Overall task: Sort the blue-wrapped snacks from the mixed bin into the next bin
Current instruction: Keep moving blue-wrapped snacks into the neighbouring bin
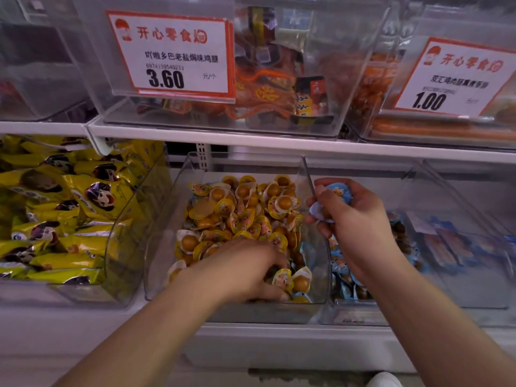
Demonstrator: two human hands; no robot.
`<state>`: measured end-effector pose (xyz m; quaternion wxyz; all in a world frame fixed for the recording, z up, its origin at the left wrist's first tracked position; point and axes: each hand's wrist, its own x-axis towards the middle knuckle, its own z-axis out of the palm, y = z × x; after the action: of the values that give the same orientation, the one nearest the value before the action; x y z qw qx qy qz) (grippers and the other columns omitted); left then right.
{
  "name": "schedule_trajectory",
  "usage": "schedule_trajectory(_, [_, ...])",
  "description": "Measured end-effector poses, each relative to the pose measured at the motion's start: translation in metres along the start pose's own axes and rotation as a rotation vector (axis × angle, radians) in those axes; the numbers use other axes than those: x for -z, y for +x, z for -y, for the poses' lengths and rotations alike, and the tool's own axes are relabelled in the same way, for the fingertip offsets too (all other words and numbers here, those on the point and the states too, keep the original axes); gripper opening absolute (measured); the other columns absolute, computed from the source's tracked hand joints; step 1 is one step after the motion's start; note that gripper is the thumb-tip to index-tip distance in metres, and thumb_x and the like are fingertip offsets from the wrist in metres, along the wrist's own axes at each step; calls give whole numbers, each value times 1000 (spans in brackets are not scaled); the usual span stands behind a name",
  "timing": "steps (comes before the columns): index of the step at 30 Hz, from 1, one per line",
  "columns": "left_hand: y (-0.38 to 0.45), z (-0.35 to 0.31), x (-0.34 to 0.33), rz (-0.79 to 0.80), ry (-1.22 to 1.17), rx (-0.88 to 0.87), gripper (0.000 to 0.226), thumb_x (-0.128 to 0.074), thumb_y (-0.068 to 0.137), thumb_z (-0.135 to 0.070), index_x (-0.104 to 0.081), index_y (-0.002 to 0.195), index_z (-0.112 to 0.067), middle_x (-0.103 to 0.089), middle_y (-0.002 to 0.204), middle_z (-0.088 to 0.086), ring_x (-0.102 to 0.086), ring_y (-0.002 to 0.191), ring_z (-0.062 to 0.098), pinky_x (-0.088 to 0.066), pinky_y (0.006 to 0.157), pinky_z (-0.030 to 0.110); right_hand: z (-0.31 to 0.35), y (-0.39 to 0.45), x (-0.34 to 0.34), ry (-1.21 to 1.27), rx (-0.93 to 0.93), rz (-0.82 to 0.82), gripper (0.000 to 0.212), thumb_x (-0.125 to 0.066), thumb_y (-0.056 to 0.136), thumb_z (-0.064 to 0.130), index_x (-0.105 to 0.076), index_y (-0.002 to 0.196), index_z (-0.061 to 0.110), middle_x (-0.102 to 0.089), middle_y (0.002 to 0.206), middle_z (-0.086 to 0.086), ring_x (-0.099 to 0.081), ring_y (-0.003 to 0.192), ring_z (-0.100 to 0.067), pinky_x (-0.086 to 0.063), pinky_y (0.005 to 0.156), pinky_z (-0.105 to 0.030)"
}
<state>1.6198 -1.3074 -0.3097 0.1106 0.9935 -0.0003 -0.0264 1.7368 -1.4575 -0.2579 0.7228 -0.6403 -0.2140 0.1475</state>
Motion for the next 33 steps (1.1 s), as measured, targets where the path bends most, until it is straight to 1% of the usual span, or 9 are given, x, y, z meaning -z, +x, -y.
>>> schedule_trajectory(5, [8,33,9,-211,-112,160,33,-74,85,-37,-65,116,-34,-57,105,-15,-59,97,10,-45,77,27,0,-3,7,-40,14,-9,5,-65,93,16,-67,90,18,-71,72,-11,-70,61,-23,-42,42,-25])
schedule_trajectory(9, [-2,47,20,-401,-26,294,53,-66,86,-52,-59,133,-31,-56,129,-8,-53,119,19,-45,96,36,3,-5,13,-70,20,-5,6,-64,95,15,-66,90,16,-72,73,-9,-70,57,-16,-46,44,-20])
schedule_trajectory(12, [-5,18,20,-465,-20,126,42,-53,89,-58,-61,124,-37,-55,125,-16,-53,116,14,-45,97,39,3,-5,15,-86,28,4,5,-63,95,15,-67,93,17,-73,71,-4,-70,57,-14,-47,44,-21])
schedule_trajectory(15, [-1,-9,13,-204,-149,19,33,-57,84,-62,-67,101,-36,-58,97,-20,-55,91,0,-52,79,34,3,-4,14,-90,50,17,6,-63,94,12,-67,93,17,-71,68,-2,-70,57,-16,-45,44,-21])
schedule_trajectory(18, [6,-14,3,48,-85,37,39,-65,77,-66,-65,103,-37,-51,93,-21,-52,88,5,-49,75,32,3,-5,15,-98,73,45,6,-63,94,12,-67,96,16,-71,69,-3,-68,54,-14,-44,44,-19])
schedule_trajectory(21, [9,-9,0,51,39,56,54,-66,74,-69,-59,119,-40,-48,113,-19,-47,99,10,-40,76,31,2,-8,17,-124,93,70,7,-63,94,11,-67,98,15,-71,69,-5,-65,50,-11,-44,45,-18])
schedule_trajectory(26, [9,3,-3,-120,26,95,44,-71,73,-65,-60,109,-40,-42,109,-22,-50,102,9,-46,77,31,2,-10,18,-175,100,90,8,-64,94,13,-67,97,19,-72,69,-6,-67,54,-14,-44,46,-19])
schedule_trajectory(30, [7,15,-4,-115,27,171,80,-70,59,-78,-47,129,-46,-33,121,-19,-40,107,6,-39,79,26,1,-9,19,-169,83,92,9,-65,93,15,-67,96,23,-72,69,-8,-70,59,-20,-45,46,-21])
schedule_trajectory(33, [8,15,-3,-38,97,178,88,-58,57,-87,-48,132,-43,-41,114,-19,-41,113,10,-33,80,27,-1,-8,17,-182,85,95,6,-66,92,20,-67,96,25,-72,67,-9,-72,63,-27,-47,47,-25])
